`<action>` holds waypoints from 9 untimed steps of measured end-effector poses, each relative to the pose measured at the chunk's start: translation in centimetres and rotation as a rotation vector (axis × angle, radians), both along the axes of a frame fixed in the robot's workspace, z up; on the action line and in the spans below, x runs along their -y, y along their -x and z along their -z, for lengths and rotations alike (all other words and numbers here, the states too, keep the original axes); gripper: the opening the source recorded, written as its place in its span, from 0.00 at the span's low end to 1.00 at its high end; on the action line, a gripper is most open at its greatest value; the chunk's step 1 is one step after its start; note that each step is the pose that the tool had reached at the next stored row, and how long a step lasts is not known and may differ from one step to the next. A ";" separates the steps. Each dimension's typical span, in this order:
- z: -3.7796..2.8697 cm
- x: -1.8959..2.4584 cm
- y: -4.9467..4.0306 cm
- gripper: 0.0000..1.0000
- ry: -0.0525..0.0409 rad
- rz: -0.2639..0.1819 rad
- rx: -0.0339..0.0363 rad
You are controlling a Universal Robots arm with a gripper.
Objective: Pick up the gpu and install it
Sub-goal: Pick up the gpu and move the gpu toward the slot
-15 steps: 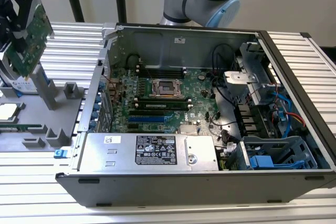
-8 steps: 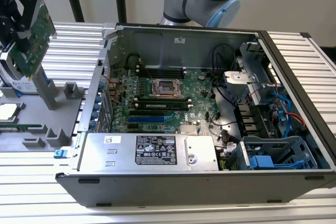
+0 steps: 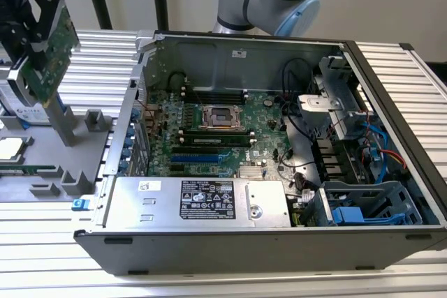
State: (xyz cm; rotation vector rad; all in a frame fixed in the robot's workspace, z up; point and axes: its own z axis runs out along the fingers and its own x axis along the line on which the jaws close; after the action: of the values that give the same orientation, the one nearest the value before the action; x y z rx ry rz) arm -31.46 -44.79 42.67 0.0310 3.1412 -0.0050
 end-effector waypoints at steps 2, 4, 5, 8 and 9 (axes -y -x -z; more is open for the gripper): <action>0.00 0.00 -0.23 0.00 0.0000 0.000 -0.0021; 0.00 0.00 -0.44 0.00 0.0000 0.000 -0.0041; 0.00 0.00 -0.56 0.00 0.0000 0.000 -0.0052; 0.00 0.00 -0.86 0.00 0.0000 0.000 -0.0087; 0.00 0.00 -0.97 0.00 -0.0001 0.000 -0.0099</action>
State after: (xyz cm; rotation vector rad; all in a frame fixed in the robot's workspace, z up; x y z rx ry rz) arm -30.50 -44.79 42.66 0.0310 3.1511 -0.0051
